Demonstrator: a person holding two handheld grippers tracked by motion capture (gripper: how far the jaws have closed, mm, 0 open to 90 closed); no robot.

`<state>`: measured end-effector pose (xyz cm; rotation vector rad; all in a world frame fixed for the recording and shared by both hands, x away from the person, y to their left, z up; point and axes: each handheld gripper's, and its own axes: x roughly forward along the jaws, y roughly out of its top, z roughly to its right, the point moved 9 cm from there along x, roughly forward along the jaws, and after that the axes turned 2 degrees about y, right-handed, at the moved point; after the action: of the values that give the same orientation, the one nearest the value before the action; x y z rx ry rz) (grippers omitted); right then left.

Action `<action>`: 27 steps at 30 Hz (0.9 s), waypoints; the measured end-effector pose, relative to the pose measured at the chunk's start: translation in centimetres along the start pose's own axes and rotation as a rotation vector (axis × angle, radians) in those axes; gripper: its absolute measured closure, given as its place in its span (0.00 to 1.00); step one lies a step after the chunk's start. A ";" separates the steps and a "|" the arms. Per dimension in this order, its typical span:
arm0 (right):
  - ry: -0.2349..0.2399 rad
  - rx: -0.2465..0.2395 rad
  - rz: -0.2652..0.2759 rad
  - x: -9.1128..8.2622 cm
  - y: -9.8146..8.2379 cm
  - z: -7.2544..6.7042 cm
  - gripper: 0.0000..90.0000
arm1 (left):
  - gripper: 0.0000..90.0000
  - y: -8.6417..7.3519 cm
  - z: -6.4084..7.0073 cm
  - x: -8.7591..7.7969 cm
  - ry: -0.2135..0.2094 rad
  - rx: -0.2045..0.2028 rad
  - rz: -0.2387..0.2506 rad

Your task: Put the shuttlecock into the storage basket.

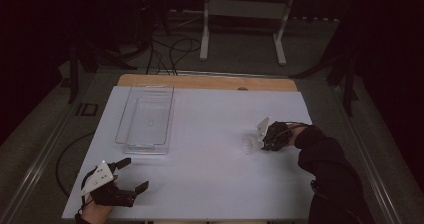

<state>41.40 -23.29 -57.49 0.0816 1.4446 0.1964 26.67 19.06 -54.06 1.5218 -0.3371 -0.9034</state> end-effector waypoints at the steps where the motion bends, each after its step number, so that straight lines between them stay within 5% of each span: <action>1: 0.001 0.001 -0.004 -0.1 0.0 0.0 0.72 | 0.00 0.0 0.0 0.0 0.000 0.001 -0.001; 17: 0.001 0.065 0.050 -1.8 0.3 -0.8 0.72 | 0.00 0.0 0.0 0.0 0.001 -0.002 -0.001; 27: 0.045 0.074 0.111 -2.3 0.8 -2.6 0.72 | 0.00 0.0 0.1 0.1 0.001 0.001 -0.003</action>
<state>38.52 -23.04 -55.42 0.2197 1.4933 0.2370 26.64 18.90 -54.04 1.5244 -0.3345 -0.9046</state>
